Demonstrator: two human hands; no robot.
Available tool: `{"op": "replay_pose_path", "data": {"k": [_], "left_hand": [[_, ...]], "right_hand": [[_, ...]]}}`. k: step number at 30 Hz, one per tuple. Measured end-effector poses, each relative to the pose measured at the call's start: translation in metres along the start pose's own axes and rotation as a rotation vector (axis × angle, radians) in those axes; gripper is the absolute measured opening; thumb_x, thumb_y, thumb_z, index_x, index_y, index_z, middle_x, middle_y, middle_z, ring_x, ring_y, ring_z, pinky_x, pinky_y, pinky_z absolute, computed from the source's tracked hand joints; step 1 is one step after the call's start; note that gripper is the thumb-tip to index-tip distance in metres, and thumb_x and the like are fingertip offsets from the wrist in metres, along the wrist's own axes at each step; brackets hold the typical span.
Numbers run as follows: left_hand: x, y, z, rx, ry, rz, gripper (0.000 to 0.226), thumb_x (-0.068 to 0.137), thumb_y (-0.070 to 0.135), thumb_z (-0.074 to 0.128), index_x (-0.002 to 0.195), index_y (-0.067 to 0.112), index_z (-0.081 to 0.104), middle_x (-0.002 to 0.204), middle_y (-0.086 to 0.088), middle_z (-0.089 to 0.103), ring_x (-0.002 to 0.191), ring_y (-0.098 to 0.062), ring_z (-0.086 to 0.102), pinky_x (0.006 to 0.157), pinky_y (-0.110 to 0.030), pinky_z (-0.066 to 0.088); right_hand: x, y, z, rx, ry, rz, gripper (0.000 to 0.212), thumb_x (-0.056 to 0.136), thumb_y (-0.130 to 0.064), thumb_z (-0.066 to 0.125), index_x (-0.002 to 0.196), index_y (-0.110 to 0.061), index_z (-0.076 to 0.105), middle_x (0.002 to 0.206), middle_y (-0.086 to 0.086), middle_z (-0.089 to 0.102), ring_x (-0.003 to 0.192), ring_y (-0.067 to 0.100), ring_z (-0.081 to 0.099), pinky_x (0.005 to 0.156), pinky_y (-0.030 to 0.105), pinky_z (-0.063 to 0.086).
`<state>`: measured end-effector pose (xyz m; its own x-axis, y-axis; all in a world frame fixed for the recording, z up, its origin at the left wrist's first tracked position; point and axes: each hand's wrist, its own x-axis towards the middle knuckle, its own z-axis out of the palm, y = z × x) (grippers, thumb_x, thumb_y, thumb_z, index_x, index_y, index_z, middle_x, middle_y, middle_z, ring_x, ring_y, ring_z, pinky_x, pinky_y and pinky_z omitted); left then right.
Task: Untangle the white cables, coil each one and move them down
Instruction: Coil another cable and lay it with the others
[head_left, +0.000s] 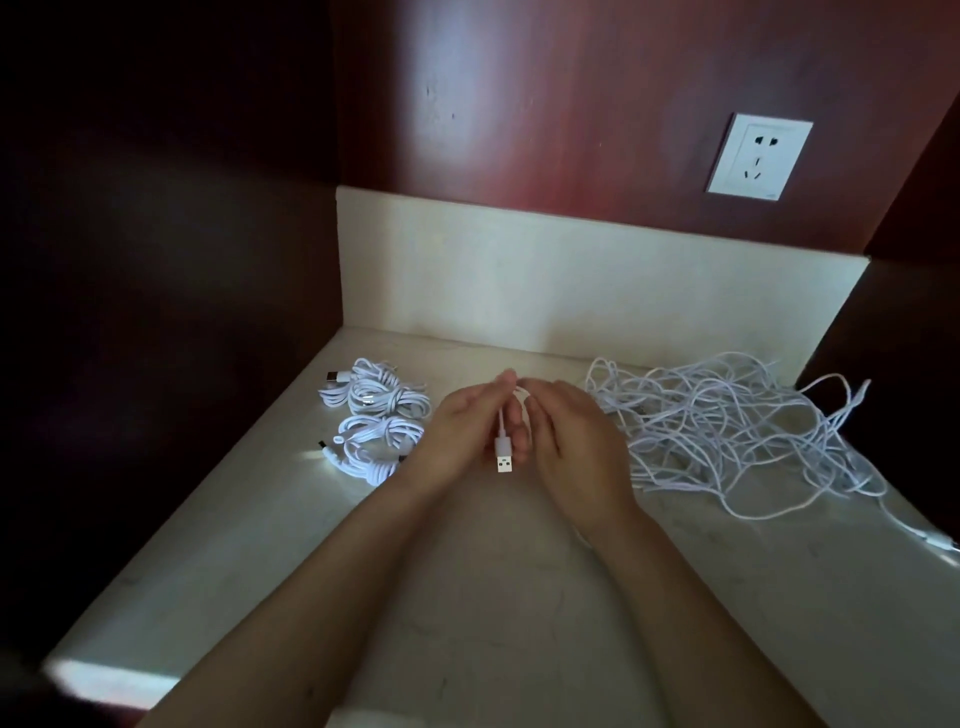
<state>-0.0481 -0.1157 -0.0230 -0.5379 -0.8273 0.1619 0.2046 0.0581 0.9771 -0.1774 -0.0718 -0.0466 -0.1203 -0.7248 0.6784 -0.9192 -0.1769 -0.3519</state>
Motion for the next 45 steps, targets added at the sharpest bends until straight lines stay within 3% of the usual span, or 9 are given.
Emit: {"op": "replay_pose_path", "data": {"k": [6, 11, 14, 18, 26, 30, 36, 41, 45], "left_hand": [[-0.003, -0.008, -0.001, -0.045, -0.01, -0.107, 0.041, 0.103, 0.024, 0.042, 0.065, 0.01, 0.049, 0.046, -0.004, 0.048, 0.041, -0.016, 0.048, 0.042, -0.021, 0.041], [0.002, -0.006, -0.007, -0.11, 0.266, 0.043, 0.042, 0.104, 0.022, 0.039, 0.066, 0.012, 0.055, 0.051, -0.002, 0.053, 0.044, -0.017, 0.049, 0.043, -0.023, 0.039], [0.007, -0.001, -0.018, -0.342, 0.457, 0.059, 0.043, 0.106, 0.032, 0.035, 0.077, 0.015, 0.062, 0.068, 0.003, 0.07, 0.063, -0.012, 0.067, 0.061, -0.025, 0.049], [0.007, 0.008, -0.028, -0.675, 0.364, 0.065, 0.046, 0.107, 0.037, 0.026, 0.093, 0.01, 0.061, 0.099, -0.006, 0.071, 0.096, -0.021, 0.068, 0.092, -0.04, 0.052], [0.004, 0.014, -0.037, -0.635, 0.485, 0.172, 0.032, 0.105, 0.025, 0.034, 0.088, 0.017, 0.06, 0.081, 0.0, 0.054, 0.071, -0.015, 0.057, 0.071, -0.034, 0.057], [0.005, 0.012, -0.039, -0.527, 0.575, 0.149, 0.025, 0.101, 0.019, 0.035, 0.09, 0.022, 0.058, 0.077, 0.003, 0.041, 0.048, -0.008, 0.035, 0.042, -0.018, 0.032], [0.01, 0.006, -0.036, -0.447, 0.366, -0.075, 0.029, 0.103, 0.025, 0.031, 0.074, 0.025, 0.035, 0.064, 0.006, 0.034, 0.041, -0.005, 0.018, 0.036, -0.015, 0.011], [0.001, 0.008, -0.028, -0.328, 0.112, -0.224, 0.031, 0.102, 0.04, 0.03, 0.091, 0.02, 0.052, 0.059, 0.005, 0.034, 0.043, -0.008, 0.018, 0.037, -0.012, 0.018], [-0.006, 0.006, -0.02, -0.182, -0.151, -0.369, 0.043, 0.099, 0.043, 0.032, 0.069, 0.021, 0.054, 0.06, 0.005, 0.038, 0.048, -0.01, 0.024, 0.041, -0.018, 0.029]], "right_hand": [[-0.008, -0.005, -0.002, 0.043, -0.093, -0.075, 0.048, 0.089, -0.024, 0.034, 0.128, -0.026, 0.061, 0.083, -0.005, 0.059, 0.081, 0.018, 0.056, 0.065, 0.036, 0.048], [-0.012, -0.005, -0.008, -0.141, -0.036, -0.021, 0.037, 0.096, -0.029, 0.04, 0.121, -0.026, 0.066, 0.081, -0.001, 0.065, 0.071, 0.023, 0.063, 0.059, 0.032, 0.046], [-0.015, -0.005, -0.009, -0.114, -0.16, 0.018, 0.038, 0.095, -0.035, 0.038, 0.119, -0.03, 0.066, 0.091, 0.0, 0.07, 0.083, 0.025, 0.065, 0.067, 0.034, 0.049], [-0.019, -0.01, -0.002, -0.047, -0.305, -0.067, 0.038, 0.095, -0.036, 0.039, 0.12, -0.028, 0.066, 0.104, -0.001, 0.071, 0.094, 0.021, 0.064, 0.077, 0.034, 0.05], [-0.015, -0.004, -0.005, -0.055, -0.251, -0.117, 0.039, 0.091, -0.042, 0.039, 0.106, -0.027, 0.071, 0.076, -0.006, 0.063, 0.075, 0.018, 0.06, 0.069, 0.036, 0.05], [-0.011, -0.001, -0.009, -0.008, -0.161, -0.15, 0.032, 0.096, -0.037, 0.041, 0.097, -0.025, 0.07, 0.085, -0.008, 0.065, 0.079, 0.014, 0.058, 0.071, 0.037, 0.048], [-0.01, -0.007, -0.014, 0.062, -0.124, -0.205, 0.032, 0.098, -0.04, 0.043, 0.119, -0.031, 0.066, 0.081, -0.017, 0.05, 0.077, -0.001, 0.045, 0.066, 0.016, 0.034], [-0.01, -0.008, -0.016, 0.097, -0.086, -0.157, 0.039, 0.099, -0.04, 0.039, 0.133, -0.033, 0.057, 0.088, -0.014, 0.055, 0.08, 0.002, 0.051, 0.067, 0.024, 0.041], [-0.009, -0.007, -0.009, 0.23, -0.006, -0.012, 0.04, 0.098, -0.031, 0.045, 0.138, -0.028, 0.055, 0.091, -0.017, 0.048, 0.08, 0.001, 0.052, 0.07, 0.021, 0.041]]}}
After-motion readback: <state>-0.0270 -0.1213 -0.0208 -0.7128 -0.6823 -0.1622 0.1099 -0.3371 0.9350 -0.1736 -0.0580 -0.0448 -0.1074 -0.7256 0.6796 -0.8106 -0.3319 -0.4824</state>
